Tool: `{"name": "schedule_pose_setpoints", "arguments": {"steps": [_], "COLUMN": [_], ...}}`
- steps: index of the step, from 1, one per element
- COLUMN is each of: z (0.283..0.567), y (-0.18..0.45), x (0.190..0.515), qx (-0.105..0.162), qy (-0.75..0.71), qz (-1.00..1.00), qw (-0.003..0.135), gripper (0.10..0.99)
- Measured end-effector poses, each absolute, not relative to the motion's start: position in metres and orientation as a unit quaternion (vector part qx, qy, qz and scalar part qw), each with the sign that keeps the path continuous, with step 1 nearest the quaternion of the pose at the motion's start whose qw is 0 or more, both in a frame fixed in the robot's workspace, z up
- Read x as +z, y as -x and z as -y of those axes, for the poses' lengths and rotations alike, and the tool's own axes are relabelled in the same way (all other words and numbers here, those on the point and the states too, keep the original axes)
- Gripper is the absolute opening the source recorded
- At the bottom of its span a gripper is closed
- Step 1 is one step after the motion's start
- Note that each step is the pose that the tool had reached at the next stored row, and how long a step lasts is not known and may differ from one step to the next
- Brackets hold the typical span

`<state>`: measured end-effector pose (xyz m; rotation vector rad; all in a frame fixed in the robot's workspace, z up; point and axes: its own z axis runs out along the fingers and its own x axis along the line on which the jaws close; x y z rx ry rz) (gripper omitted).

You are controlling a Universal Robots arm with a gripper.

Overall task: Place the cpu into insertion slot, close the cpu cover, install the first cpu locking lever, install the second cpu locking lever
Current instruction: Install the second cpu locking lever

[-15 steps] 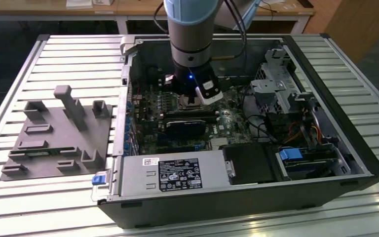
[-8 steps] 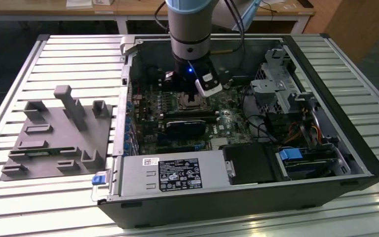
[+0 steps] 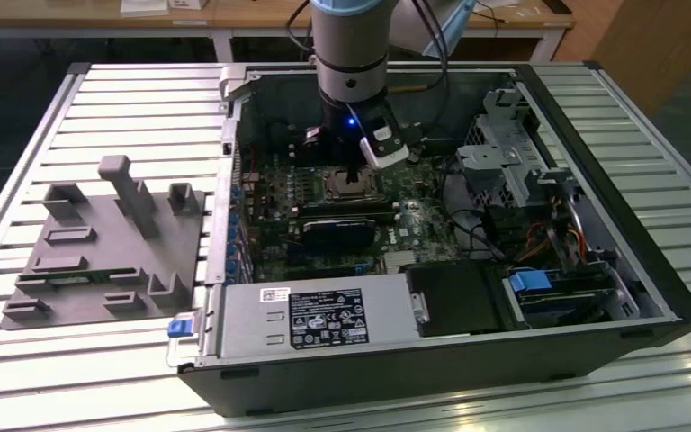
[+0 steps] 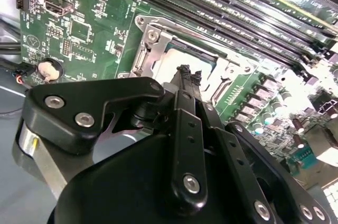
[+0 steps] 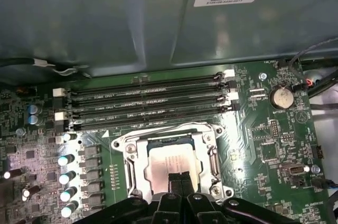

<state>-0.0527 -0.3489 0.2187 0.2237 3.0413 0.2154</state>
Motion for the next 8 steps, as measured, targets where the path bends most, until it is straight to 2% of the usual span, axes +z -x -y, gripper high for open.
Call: {"name": "schedule_pose_setpoints", "arguments": {"steps": [8], "z": [0.3487], "y": [0.0525], "x": [0.2188], "qx": [0.069], "qy": [-0.073], "qz": [-0.994], "qw": [0.042], "gripper": [0.102]}}
